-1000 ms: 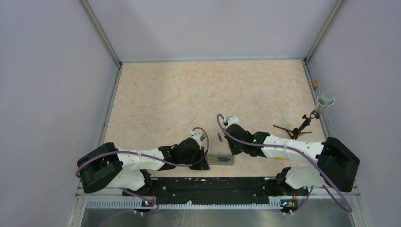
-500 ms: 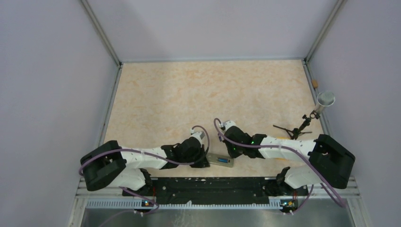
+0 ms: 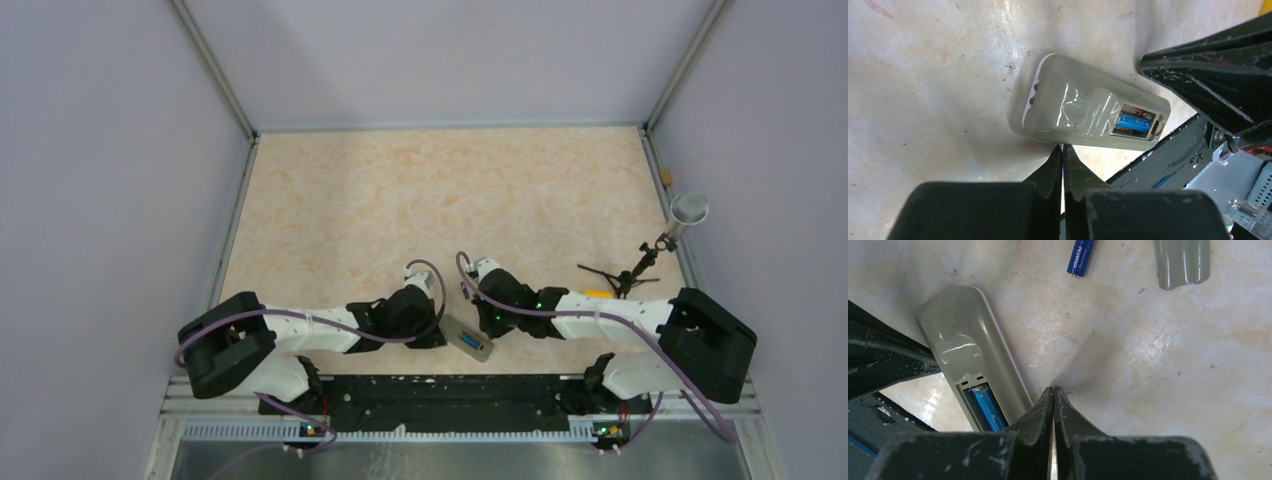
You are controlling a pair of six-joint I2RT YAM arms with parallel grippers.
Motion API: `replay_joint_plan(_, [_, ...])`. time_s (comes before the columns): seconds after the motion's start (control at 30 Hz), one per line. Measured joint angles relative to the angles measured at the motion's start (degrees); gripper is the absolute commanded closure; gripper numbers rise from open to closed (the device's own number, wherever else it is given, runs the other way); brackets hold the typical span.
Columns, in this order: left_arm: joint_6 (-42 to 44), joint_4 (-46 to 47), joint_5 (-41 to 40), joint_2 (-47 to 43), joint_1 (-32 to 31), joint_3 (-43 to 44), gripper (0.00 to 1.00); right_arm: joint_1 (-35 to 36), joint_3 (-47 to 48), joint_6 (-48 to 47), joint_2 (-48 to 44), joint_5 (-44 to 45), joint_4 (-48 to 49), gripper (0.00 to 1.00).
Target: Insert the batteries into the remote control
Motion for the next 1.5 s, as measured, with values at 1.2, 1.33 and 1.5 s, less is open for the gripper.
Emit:
replay_joint_plan(1.2, [6.38, 2.69, 2.56, 12.39, 5.62, 10.97, 1.0, 8.41, -7.76, 12.59, -7.96, -3.37, 4.02, 1.0])
replay_joint_plan(1.33, [7.15, 3.39, 4.02, 13.2, 5.68, 11.39, 1.0, 8.63, -7.76, 14.1, -7.17, -3.37, 6.19, 1.0])
replay_joint_plan(1.5, [7.89, 3.87, 5.64, 13.49, 5.68, 11.39, 1.0, 8.72, -7.72, 15.47, -5.29, -3.43, 9.38, 1.0])
